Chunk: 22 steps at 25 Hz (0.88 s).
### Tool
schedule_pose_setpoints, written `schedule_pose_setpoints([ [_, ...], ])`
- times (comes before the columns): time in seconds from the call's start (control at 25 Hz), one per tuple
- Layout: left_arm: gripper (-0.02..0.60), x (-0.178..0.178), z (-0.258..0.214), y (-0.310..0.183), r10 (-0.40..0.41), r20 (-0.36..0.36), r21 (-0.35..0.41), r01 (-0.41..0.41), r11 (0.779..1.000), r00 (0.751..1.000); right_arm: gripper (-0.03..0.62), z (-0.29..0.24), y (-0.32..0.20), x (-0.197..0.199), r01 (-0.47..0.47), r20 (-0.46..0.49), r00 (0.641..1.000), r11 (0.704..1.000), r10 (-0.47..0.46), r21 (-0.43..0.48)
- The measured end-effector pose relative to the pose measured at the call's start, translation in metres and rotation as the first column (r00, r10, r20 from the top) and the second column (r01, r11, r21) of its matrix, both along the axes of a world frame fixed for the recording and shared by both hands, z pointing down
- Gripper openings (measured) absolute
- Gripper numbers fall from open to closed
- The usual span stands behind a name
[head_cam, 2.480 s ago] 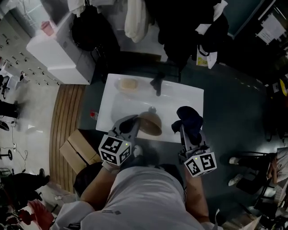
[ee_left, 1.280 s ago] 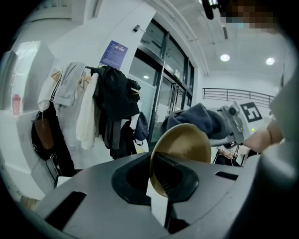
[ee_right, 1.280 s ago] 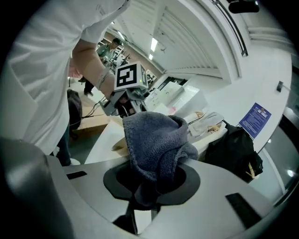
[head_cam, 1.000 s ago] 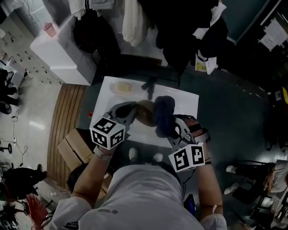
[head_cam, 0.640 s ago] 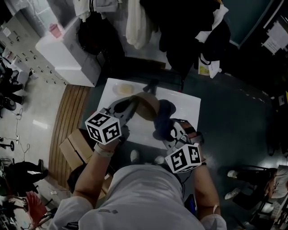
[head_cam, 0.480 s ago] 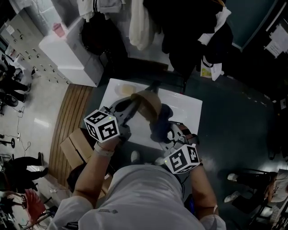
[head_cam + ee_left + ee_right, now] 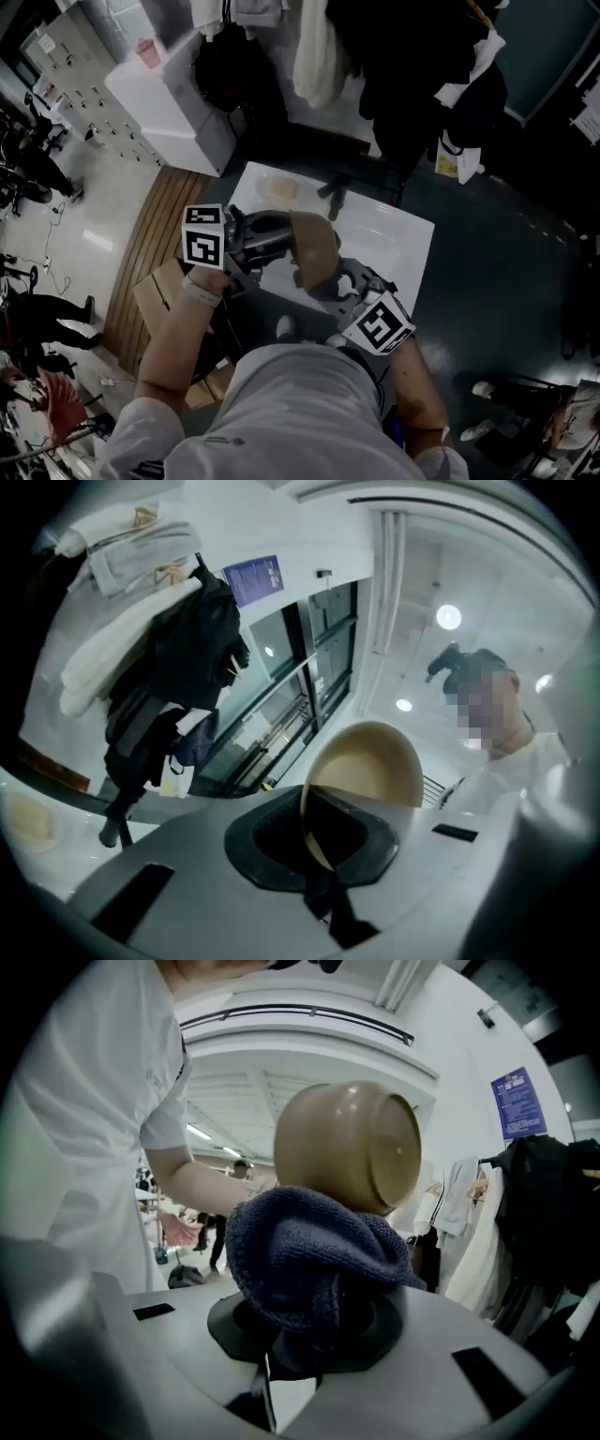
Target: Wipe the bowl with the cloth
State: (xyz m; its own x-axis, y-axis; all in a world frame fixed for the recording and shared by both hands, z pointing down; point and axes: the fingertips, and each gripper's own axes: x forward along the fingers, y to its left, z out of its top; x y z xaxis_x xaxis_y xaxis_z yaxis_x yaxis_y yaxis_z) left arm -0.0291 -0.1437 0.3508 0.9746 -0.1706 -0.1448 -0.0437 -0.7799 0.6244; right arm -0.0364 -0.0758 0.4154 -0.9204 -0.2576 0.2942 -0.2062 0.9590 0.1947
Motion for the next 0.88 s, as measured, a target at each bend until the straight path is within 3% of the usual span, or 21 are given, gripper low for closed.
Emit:
schedule_pose_setpoints([
  [0.16,0.015,0.004,-0.001,0.025,0.158,0.045,0.063,-0.161,0.985,0.986,0.083,0.001,0.004,-0.008,0.062,0.038,0.997,0.996,-0.060,-0.067],
  [0.28,0.015,0.003,0.006,0.042,0.271,0.128,0.098,-0.284,0.954,0.954,0.084,0.005,0.008,-0.012,0.101,0.033,0.995,0.989,-0.098,-0.111],
  [0.4,0.015,0.001,0.019,0.061,0.371,0.250,0.117,-0.409,0.905,0.894,0.083,0.011,0.011,-0.014,0.135,0.001,0.991,0.981,-0.136,-0.142],
  [0.48,0.015,-0.002,0.029,0.067,0.406,0.313,0.104,-0.455,0.884,0.859,0.083,0.018,0.014,-0.016,0.155,-0.029,0.986,0.976,-0.161,-0.152],
  [0.68,0.015,-0.010,0.044,0.075,0.477,0.405,0.057,-0.542,0.838,0.780,0.083,0.031,0.021,-0.025,0.196,-0.106,0.971,0.969,-0.213,-0.150],
  [0.88,0.015,-0.024,0.059,0.085,0.534,0.516,0.024,-0.634,0.773,0.670,0.083,0.036,0.025,-0.031,0.212,-0.144,0.961,0.964,-0.235,-0.161],
])
